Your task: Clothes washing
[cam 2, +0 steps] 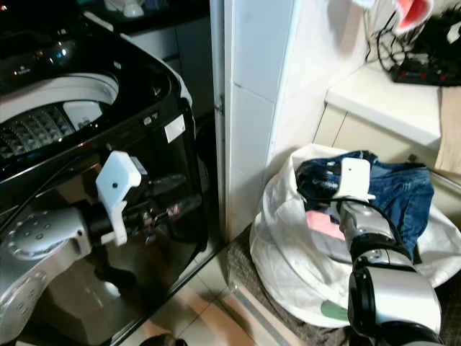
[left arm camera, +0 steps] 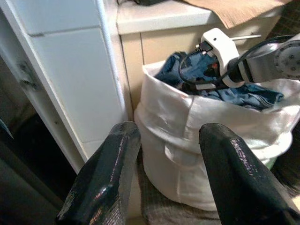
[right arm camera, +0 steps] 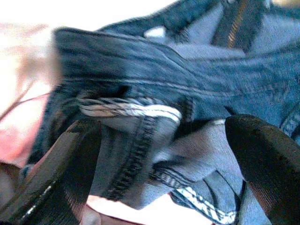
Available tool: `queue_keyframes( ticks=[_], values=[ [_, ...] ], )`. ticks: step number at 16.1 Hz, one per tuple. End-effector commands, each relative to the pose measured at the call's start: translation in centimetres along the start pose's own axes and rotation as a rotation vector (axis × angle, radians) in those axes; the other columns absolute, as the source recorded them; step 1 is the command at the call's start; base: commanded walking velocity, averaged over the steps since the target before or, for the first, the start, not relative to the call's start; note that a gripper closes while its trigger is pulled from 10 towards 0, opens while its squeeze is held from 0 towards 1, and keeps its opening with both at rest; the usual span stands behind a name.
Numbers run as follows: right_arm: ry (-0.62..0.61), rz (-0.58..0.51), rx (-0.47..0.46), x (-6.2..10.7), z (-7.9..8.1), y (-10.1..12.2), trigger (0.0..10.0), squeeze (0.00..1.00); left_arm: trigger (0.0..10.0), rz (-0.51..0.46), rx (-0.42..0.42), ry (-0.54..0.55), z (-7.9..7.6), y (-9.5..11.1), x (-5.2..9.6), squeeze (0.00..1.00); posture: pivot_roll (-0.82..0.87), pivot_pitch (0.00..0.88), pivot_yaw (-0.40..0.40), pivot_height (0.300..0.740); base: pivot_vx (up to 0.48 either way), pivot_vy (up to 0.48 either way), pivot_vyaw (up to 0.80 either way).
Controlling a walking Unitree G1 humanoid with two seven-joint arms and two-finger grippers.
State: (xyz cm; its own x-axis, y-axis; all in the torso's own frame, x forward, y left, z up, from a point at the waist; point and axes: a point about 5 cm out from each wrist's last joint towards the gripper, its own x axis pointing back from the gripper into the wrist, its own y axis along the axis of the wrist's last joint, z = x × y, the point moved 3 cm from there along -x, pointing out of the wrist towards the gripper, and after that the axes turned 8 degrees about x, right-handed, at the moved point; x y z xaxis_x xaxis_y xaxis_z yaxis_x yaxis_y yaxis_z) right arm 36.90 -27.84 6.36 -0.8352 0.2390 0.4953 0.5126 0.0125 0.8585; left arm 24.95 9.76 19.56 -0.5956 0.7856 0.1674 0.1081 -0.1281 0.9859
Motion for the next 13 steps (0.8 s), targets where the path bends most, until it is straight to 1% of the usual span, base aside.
queue_keyframes(
  ticks=[1, 3, 5, 6, 7, 8, 10, 13],
  values=[
    [0.009, -0.026, -0.08, 0.0, -0.1, 0.5, 10.0, 0.0, 10.0, 0.001, -0.015, -0.006, -0.1, 0.5, 0.5, 0.0, 0.26, 0.139, 0.054, 0.74, 0.0, 0.0, 0.0],
    [0.031, -0.048, -0.143, 0.0, 0.0, 0.7, 10.0, 0.0, 10.0, -0.014, -0.037, 0.004, -0.2, 1.3, 1.0, 0.0, 0.3, 0.159, 0.063, 0.74, 0.0, 0.0, 0.0],
    [0.022, -0.045, -0.132, 0.0, -0.1, 0.4, 10.0, 0.0, 10.0, -0.004, -0.051, 0.009, -0.3, 1.7, 1.7, 0.0, 0.33, 0.169, 0.069, 0.74, 0.0, 0.0, 0.0],
    [0.022, -0.046, -0.137, 0.0, 0.0, 0.3, 9.3, 0.0, 10.0, 0.007, -0.06, 0.01, -0.4, 1.8, 2.1, 0.0, 0.34, 0.173, 0.071, 0.74, 0.0, 0.0, 0.0],
    [0.024, -0.047, -0.143, 0.0, 0.0, 0.2, 4.4, 0.0, 10.0, 0.012, -0.06, 0.01, -0.5, 1.8, 2.2, 0.0, 0.35, 0.174, 0.071, 0.74, 0.0, 0.0, 0.0],
    [0.031, -0.048, -0.153, 0.0, 0.2, 0.1, 0.0, 0.0, 10.0, 0.02, -0.061, 0.011, -0.5, 1.7, 2.5, 0.0, 0.36, 0.179, 0.073, 0.74, 0.0, 0.0, 0.0],
    [0.049, -0.051, -0.164, 0.0, 0.7, -0.1, 0.0, 0.0, 10.0, 0.039, -0.073, 0.015, -0.7, 1.8, 3.0, 0.0, 0.37, 0.185, 0.075, 0.74, 0.0, 0.0, 0.0],
    [0.053, -0.048, -0.174, 0.0, 1.1, -0.5, 0.0, 0.0, 10.0, 0.055, -0.077, 0.017, -0.8, 1.8, 3.4, 0.0, 0.39, 0.189, 0.074, 0.74, 0.0, 0.0, 0.0]
  ],
)
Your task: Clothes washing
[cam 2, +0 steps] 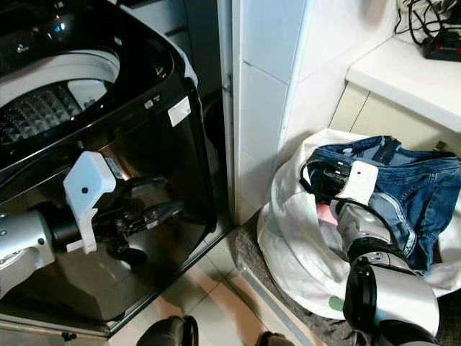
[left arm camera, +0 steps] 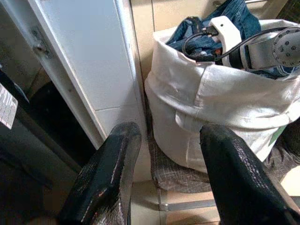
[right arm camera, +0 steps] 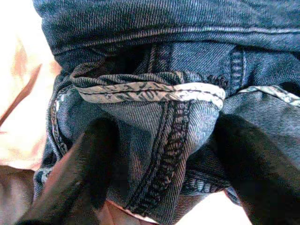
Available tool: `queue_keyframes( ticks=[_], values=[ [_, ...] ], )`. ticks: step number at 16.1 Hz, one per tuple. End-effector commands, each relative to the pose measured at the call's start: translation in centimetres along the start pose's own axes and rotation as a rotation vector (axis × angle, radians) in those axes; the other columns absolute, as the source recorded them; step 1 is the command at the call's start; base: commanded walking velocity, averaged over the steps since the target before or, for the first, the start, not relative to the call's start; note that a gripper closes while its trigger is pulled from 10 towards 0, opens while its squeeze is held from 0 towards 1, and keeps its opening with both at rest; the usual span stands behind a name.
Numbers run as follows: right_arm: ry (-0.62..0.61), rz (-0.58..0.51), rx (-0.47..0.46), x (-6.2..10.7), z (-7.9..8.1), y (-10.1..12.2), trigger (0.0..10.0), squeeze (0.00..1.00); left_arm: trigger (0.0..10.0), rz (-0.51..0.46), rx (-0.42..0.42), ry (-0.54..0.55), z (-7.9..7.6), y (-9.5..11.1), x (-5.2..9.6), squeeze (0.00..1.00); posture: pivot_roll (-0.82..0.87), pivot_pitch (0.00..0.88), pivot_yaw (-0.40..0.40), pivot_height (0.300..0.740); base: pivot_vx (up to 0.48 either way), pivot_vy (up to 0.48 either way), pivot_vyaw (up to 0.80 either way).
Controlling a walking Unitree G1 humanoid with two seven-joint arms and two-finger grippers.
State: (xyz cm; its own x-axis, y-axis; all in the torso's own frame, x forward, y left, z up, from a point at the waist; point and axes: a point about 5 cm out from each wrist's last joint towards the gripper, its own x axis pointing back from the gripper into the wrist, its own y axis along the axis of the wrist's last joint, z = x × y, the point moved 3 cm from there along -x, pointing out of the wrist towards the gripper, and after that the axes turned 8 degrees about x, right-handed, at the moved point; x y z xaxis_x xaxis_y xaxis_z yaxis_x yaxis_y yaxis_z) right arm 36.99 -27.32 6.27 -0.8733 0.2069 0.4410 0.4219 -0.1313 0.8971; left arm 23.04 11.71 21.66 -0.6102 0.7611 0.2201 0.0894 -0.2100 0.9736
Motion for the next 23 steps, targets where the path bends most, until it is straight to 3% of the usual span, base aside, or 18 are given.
queue_keyframes(
  ticks=[1, 12, 17, 19, 20, 23],
  values=[
    [0.013, 0.011, -0.023, 0.0, 0.5, -0.5, 0.0, 0.0, 10.0, 0.001, -0.011, -0.007, -0.4, 0.3, 0.5, 0.0, 0.39, 0.191, 0.072, 0.74, 0.0, 0.0, 0.0],
    [-0.006, -0.026, -0.037, -0.1, 0.2, 0.6, 0.0, 0.0, 10.0, 0.01, 0.011, -0.039, -0.8, 0.1, 0.1, 0.0, 0.37, 0.173, 0.069, 0.74, 0.0, 0.0, 0.0],
    [0.004, -0.097, -0.078, -0.2, 0.4, 2.6, 0.0, 0.0, 10.0, -0.002, 0.0, -0.019, -0.1, 0.2, -0.5, 0.0, 0.34, 0.142, 0.05, 0.74, 0.0, 0.0, 0.0],
    [-0.007, -0.169, -0.079, 0.0, -0.2, 4.8, 0.0, 0.0, 10.0, -0.04, -0.035, 0.045, 2.0, 0.7, -1.0, 0.0, 0.29, 0.112, 0.024, 0.74, 0.0, 0.0, 0.0],
    [-0.008, -0.177, -0.071, 0.0, -0.3, 5.0, 0.0, 0.0, 10.0, -0.046, -0.038, 0.051, 2.2, 0.7, -1.2, 0.0, 0.28, 0.106, 0.018, 0.74, 0.0, 0.0, 0.0],
    [-0.021, -0.344, -0.018, 1.0, -1.8, 9.7, 0.0, 0.0, 10.0, -0.181, -0.006, 0.157, 4.9, 2.0, -2.3, 0.0, 0.15, 0.049, -0.002, 0.74, 0.0, 0.0, 0.0]
  ],
)
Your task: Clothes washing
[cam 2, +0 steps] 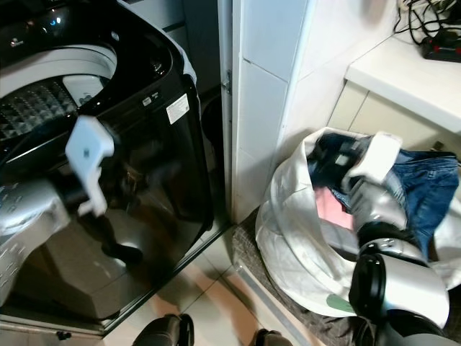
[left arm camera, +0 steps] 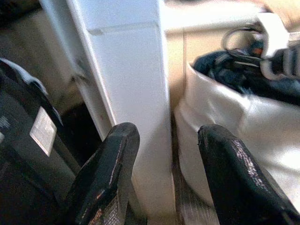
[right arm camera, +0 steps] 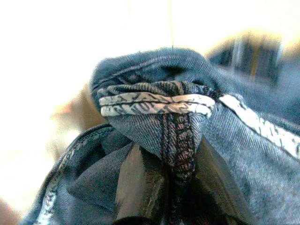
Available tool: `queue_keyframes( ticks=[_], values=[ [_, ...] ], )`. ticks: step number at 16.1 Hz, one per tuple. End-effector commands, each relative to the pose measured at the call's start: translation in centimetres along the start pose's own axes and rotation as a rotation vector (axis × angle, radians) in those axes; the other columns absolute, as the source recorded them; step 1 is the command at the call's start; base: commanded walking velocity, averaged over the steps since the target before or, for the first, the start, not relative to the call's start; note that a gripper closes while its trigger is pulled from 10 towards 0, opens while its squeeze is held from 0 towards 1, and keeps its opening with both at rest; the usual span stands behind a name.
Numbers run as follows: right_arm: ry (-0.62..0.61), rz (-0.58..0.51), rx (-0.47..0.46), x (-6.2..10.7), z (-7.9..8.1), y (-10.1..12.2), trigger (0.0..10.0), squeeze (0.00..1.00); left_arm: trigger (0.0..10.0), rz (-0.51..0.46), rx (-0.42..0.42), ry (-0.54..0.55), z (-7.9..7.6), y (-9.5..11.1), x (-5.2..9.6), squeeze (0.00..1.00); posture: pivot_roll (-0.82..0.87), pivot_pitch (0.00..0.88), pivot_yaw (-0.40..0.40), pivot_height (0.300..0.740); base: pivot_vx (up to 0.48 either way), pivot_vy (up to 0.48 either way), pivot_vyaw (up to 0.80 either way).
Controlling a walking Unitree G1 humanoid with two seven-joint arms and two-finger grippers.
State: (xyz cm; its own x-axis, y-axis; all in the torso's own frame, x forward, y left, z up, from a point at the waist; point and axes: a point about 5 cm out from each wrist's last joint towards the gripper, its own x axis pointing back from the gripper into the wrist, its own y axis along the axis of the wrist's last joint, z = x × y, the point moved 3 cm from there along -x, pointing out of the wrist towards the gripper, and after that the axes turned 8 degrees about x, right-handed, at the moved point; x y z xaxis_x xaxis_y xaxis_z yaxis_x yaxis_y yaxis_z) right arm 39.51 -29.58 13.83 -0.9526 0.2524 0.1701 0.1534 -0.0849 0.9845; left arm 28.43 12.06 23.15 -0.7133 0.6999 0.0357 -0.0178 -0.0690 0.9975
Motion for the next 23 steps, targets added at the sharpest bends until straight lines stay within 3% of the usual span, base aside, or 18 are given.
queue_keyframes(
  ticks=[1, 4, 7, 8, 9, 11, 13, 14, 16, 18, 19, 21, 23],
  values=[
    [0.016, -0.12, 0.03, 0.4, -0.9, 3.5, 0.0, 0.0, 10.0, -0.037, 0.019, 0.048, 1.0, 0.0, -0.5, 0.0, 0.09, 0.023, 0.002, 0.74, 0.0, 0.0, 0.0],
    [0.118, -0.237, 0.108, 3.1, -0.6, 7.6, 0.0, 0.0, 10.0, -0.095, 0.022, 0.064, 1.7, 0.1, -1.9, 0.0, 0.01, 0.0, 0.014, 0.74, 0.0, 0.0, 0.0],
    [0.228, -0.347, 0.067, 5.6, 1.3, 12.2, 0.0, 0.0, 10.0, -0.15, 0.05, 0.075, 1.9, 0.8, -3.5, 0.0, -0.05, 0.0, 0.023, 0.74, 0.0, 0.0, 0.0],
    [0.314, -0.415, 0.028, 7.4, 2.8, 14.9, 0.0, 0.0, 10.0, -0.218, 0.092, 0.066, 1.9, 2.0, -4.3, 1.0, -0.06, 0.0, 0.027, 0.74, 0.0, 0.0, 0.0],
    [0.389, -0.464, -0.021, 8.8, 3.7, 16.9, 0.0, 0.0, 10.0, -0.282, 0.116, 0.047, 1.7, 3.3, -4.8, 1.0, -0.07, 0.0, 0.029, 0.74, 0.0, 0.0, 0.0],
    [0.58, -0.49, -0.09, 11.1, 5.9, 18.8, 0.0, 0.0, 10.0, -0.377, 0.126, -0.001, 1.1, 5.6, -5.5, 1.0, -0.08, 0.0, 0.025, 0.74, 0.0, 0.0, 0.0],
    [0.746, -0.467, -0.12, 12.5, 7.8, 18.8, 0.0, 0.0, 10.0, -0.434, 0.129, -0.05, 0.7, 7.4, -5.9, 1.0, -0.08, 0.0, 0.027, 0.74, 0.0, 0.0, 0.0],
    [0.881, -0.454, -0.161, 13.7, 9.5, 18.9, 0.0, 0.0, 10.0, -0.473, 0.111, -0.078, 0.7, 9.0, -6.5, 1.0, -0.08, 0.0, 0.027, 0.74, 0.0, 0.0, 0.0],
    [0.974, -0.431, -0.186, 14.4, 11.0, 18.8, 0.0, 0.0, 10.0, -0.522, 0.11, -0.08, 0.7, 10.3, -6.9, 1.0, -0.08, 0.0, 0.024, 0.74, 0.0, 0.0, 0.0],
    [1.064, -0.424, -0.194, 15.5, 12.2, 18.8, 0.0, 0.0, 10.0, -0.573, 0.165, -0.085, 0.8, 11.4, -7.2, 1.0, -0.08, 0.0, 0.018, 0.74, 0.0, 0.0, 0.0],
    [1.12, -0.419, -0.218, 16.2, 12.8, 18.8, 0.0, 0.0, 10.0, -0.579, 0.225, -0.141, 0.3, 11.5, -7.4, 0.0, -0.08, 0.0, 0.016, 0.74, 0.0, 0.0, 0.0],
    [1.167, -0.404, -0.226, 16.8, 13.5, 18.6, 0.0, 0.0, 10.0, -0.543, 0.261, -0.223, -0.9, 10.8, -7.9, 0.0, -0.08, 0.0, 0.011, 0.74, 0.0, 0.0, 0.0],
    [1.211, -0.402, -0.246, 17.4, 14.1, 18.7, 0.0, 0.0, 10.0, -0.471, 0.204, -0.228, -1.8, 9.1, -8.6, 0.0, -0.08, 0.0, 0.009, 0.74, 0.0, 0.0, 0.0]
  ],
)
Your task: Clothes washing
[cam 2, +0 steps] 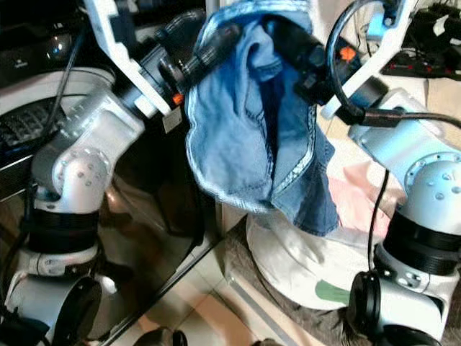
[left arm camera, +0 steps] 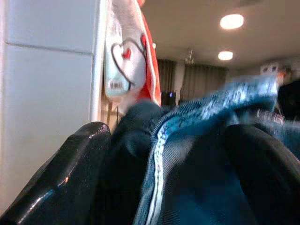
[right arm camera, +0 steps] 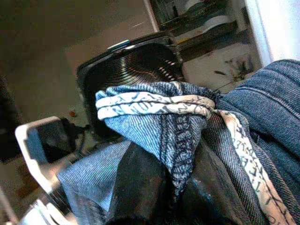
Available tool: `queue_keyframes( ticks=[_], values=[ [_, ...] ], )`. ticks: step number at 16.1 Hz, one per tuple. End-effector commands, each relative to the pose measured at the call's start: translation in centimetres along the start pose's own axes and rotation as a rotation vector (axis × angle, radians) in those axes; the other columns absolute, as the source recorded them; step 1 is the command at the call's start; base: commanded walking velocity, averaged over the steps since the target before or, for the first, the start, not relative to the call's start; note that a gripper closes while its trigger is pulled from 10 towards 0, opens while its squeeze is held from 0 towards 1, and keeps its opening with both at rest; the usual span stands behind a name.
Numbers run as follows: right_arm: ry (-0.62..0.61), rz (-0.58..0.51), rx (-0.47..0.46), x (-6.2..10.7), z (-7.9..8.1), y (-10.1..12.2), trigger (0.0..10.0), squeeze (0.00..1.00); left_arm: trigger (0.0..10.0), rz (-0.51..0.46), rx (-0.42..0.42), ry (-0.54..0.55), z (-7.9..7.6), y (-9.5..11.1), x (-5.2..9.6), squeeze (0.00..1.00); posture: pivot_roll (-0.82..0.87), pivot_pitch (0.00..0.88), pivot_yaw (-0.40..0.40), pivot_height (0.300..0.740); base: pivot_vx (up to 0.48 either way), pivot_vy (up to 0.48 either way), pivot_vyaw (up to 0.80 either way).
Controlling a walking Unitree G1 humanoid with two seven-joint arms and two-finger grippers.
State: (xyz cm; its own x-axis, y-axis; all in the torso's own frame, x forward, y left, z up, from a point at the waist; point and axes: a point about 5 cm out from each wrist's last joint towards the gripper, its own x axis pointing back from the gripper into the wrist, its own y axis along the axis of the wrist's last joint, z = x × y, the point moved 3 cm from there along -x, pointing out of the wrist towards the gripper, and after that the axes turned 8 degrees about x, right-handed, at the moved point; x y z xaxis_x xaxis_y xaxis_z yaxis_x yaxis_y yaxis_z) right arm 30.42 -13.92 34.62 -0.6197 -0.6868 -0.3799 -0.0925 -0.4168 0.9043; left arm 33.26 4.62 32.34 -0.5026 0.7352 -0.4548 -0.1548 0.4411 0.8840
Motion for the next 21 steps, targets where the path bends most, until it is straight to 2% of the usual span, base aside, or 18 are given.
queue_keyframes(
  ticks=[1, 4, 6, 7, 8, 11, 19, 21],
  values=[
    [0.088, -0.028, 0.018, -0.5, 1.9, 1.0, 0.0, 0.0, 10.0, 0.069, -0.036, 0.005, -0.1, -1.8, 0.1, 0.0, -0.09, 0.0, 0.01, 0.74, 0.0, 0.0, 0.0],
    [0.11, -0.034, 0.01, -0.5, 2.4, 1.2, 0.0, 0.0, 10.0, 0.056, -0.001, 0.001, -0.2, -1.9, 0.1, 0.0, -0.09, 0.0, 0.008, 0.74, 0.0, 0.0, 0.0],
    [0.116, -0.034, 0.006, -0.4, 2.5, 1.2, 0.0, 0.0, 10.0, 0.002, 0.137, -0.076, -1.3, -1.3, 0.2, 0.0, -0.09, 0.0, 0.008, 0.74, 0.0, 0.0, 0.0],
    [0.117, -0.032, 0.001, -0.4, 2.6, 1.2, 0.0, 0.0, 6.5, -0.03, 0.211, -0.134, -2.2, -1.0, 0.3, 0.0, -0.09, 0.0, 0.008, 0.74, 0.0, 0.0, 0.0],
    [0.116, -0.031, 0.0, -0.4, 2.6, 1.2, 0.0, 0.0, 0.0, -0.035, 0.227, -0.142, -2.4, -1.0, 0.3, 0.0, -0.09, 0.0, 0.009, 0.74, 0.0, 0.0, 0.0],
    [0.113, -0.029, 0.001, -0.3, 2.5, 1.2, 0.0, 0.0, 0.0, -0.002, 0.188, -0.13, -2.3, -1.6, 0.3, 0.0, -0.09, 0.0, 0.012, 0.74, 0.0, 0.0, 0.0],
    [0.085, -0.028, 0.001, -0.1, 2.3, 1.0, 0.0, 0.0, 0.0, -0.029, 0.178, -0.097, -1.5, -1.1, 0.4, 0.0, -0.09, 0.0, 0.018, 0.74, 0.0, 0.0, 0.0],
    [0.081, -0.029, 0.001, -0.1, 2.3, 1.0, 0.0, 0.0, 0.0, -0.048, 0.147, -0.083, -1.1, -0.8, 0.5, 0.0, -0.09, 0.0, 0.018, 0.74, 0.0, 0.0, 0.0]
  ],
)
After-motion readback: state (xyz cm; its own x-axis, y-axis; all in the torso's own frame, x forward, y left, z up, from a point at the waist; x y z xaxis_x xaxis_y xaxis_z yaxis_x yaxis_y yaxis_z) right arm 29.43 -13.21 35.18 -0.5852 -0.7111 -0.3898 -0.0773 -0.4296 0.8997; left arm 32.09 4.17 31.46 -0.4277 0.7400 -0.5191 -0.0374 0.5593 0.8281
